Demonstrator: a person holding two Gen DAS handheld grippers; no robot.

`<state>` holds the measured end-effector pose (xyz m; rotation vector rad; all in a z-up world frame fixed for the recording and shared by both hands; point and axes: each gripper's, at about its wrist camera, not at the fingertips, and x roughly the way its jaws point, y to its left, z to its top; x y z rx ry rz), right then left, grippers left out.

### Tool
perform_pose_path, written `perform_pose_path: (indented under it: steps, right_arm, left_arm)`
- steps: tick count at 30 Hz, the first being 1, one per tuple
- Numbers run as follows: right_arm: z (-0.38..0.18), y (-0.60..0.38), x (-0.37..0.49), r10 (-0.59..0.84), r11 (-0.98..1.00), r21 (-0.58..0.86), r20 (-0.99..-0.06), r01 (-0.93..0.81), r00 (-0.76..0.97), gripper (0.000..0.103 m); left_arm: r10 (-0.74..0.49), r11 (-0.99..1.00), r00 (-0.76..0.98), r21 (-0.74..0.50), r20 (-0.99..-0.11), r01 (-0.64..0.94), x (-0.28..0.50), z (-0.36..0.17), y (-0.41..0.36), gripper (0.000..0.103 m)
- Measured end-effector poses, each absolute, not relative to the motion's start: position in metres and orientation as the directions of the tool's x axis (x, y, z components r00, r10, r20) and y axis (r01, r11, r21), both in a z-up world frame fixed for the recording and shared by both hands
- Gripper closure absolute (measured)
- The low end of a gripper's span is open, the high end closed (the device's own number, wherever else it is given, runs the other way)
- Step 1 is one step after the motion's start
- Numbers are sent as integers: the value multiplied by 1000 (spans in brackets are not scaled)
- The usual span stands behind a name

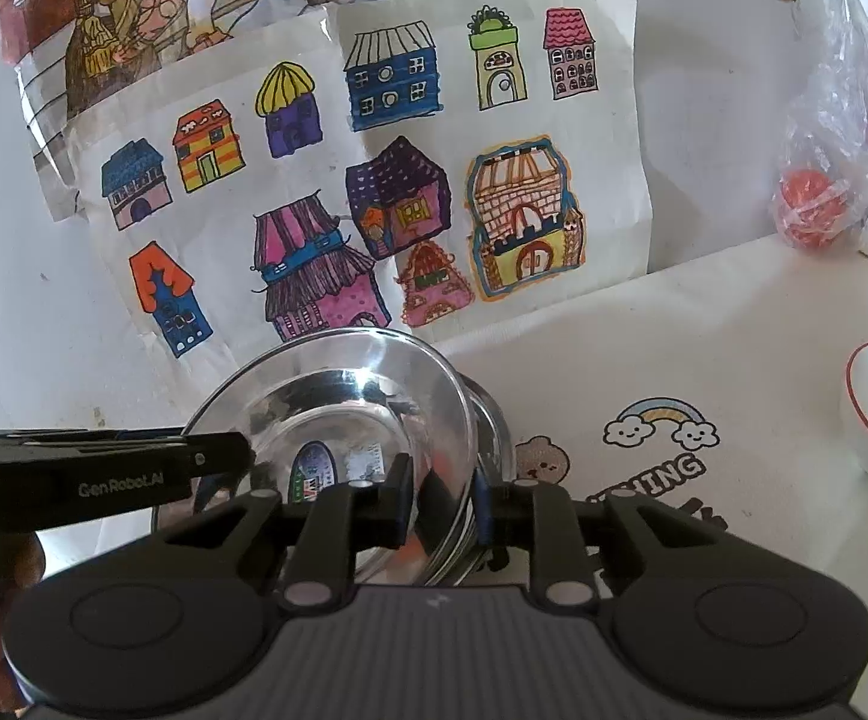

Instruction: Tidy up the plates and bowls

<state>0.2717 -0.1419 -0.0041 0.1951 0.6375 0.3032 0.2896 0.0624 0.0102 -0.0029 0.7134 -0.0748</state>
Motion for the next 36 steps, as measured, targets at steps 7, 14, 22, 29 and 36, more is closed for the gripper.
perform_pose_path:
  steps: [7,14,22,29,36]
  right_arm:
    - [-3,-141,271,331,941,256,-558,-221,761,76]
    - [-2,-139,268,323,945,240,-561,-224,762,76]
    - [1,-140,263,330,941,253,-546,-224,770,61]
    - [4,-145,256,298,951,237,-524,-200,798,51]
    - [13,-164,236,272,952,259,-482,-160,833,34]
  left_arm:
    - [-81,997,750,-55,-656,60,290,11,64,68]
    - [-94,995,752,-81,-653,53,289,11,65,65]
    - [-104,993,753,-116,-650,37,285,12,68,61]
    - [-119,990,765,-133,-633,45,277,18,66,60]
    - [-133,989,792,-136,-596,64,264,31,56,46]
